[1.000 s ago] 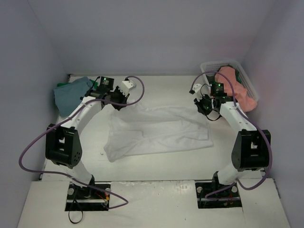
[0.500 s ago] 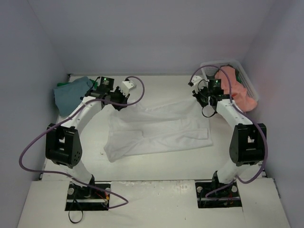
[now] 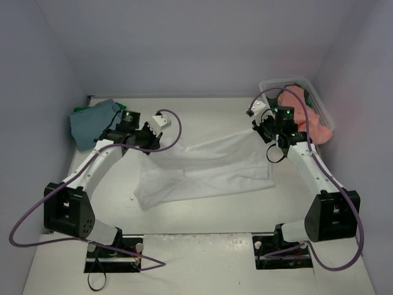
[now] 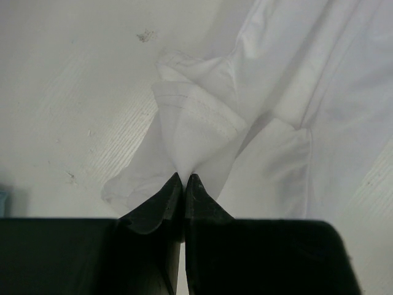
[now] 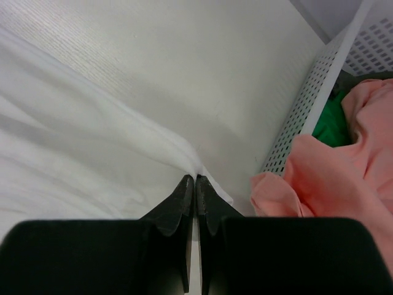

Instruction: Fold and stack the t-shirts

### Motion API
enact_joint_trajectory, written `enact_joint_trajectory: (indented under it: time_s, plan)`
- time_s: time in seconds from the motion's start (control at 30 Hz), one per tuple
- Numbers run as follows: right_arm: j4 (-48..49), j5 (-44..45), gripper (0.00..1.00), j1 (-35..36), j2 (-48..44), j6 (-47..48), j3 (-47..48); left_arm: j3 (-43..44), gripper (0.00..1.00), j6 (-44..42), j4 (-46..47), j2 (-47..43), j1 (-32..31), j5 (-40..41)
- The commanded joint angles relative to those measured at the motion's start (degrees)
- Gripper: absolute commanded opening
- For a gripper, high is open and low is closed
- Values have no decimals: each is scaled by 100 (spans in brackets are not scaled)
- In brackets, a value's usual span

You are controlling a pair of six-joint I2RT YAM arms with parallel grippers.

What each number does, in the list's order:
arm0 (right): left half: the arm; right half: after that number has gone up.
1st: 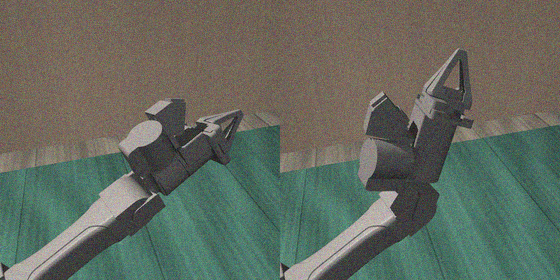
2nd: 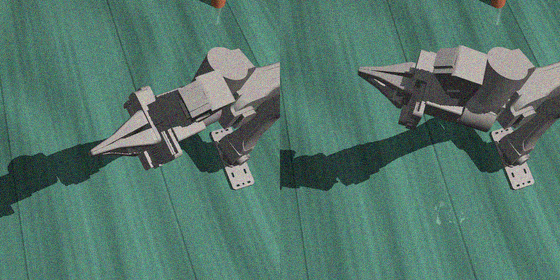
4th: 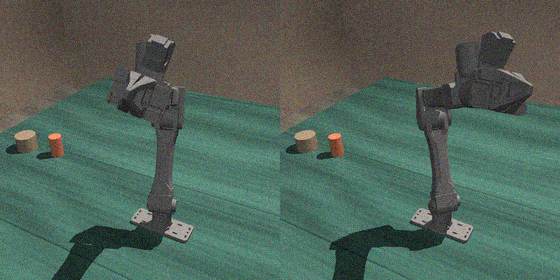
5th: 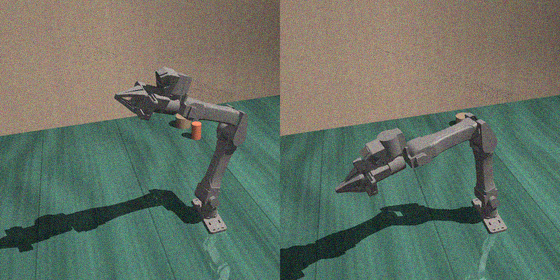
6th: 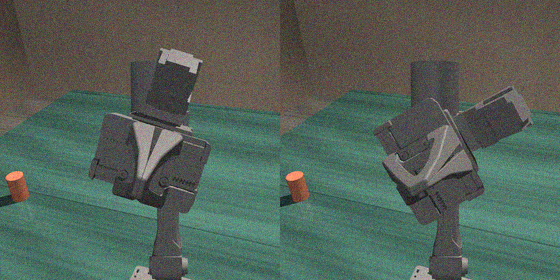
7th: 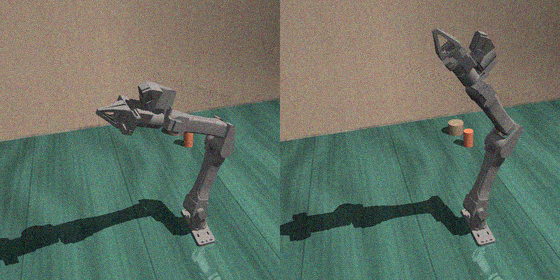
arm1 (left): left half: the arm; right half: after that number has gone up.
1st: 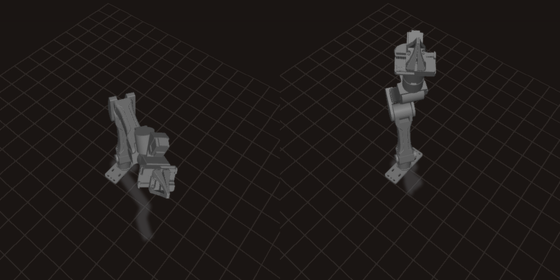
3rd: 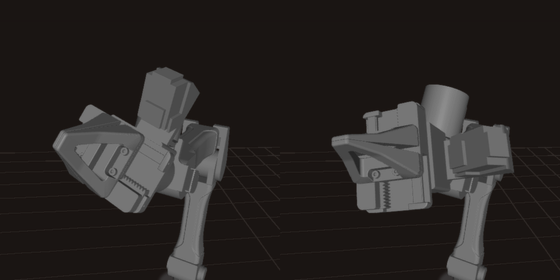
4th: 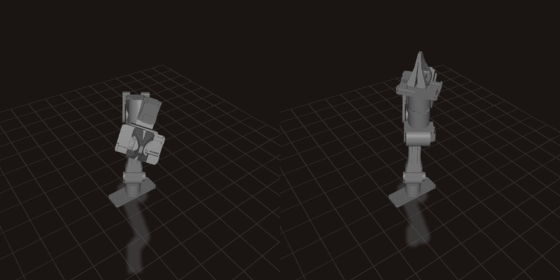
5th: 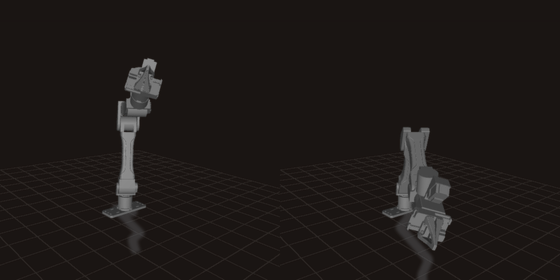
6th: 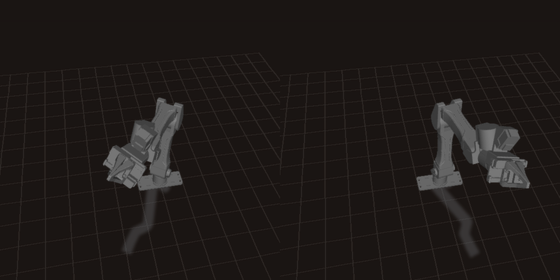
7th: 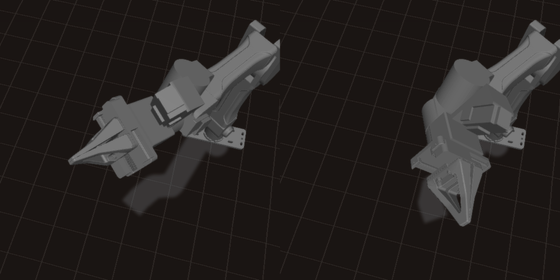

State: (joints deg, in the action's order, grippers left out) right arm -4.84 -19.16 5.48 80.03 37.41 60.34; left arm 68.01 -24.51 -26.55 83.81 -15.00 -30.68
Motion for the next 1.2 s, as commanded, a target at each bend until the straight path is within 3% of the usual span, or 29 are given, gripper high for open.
enact_joint_trajectory:
  time_s: [0.0,0.27,0.5,0.63,1.17]
  plan:
    - [-288,-114,0,59,-374,161,-48,-172,0,-194,-26,-488,-20,-237]
    - [-1062,-431,0,155,-515,478,-127,-394,0,-352,-500,-629,-38,-650]
    - [-1283,-466,0,331,-488,706,-268,-534,0,-352,-229,-787,-38,-370]
    - [-1046,-221,0,340,-129,645,-198,-657,0,-256,403,-700,-38,87]
    - [888,773,0,226,1795,-172,725,898,0,-10,1942,1656,-29,1072]
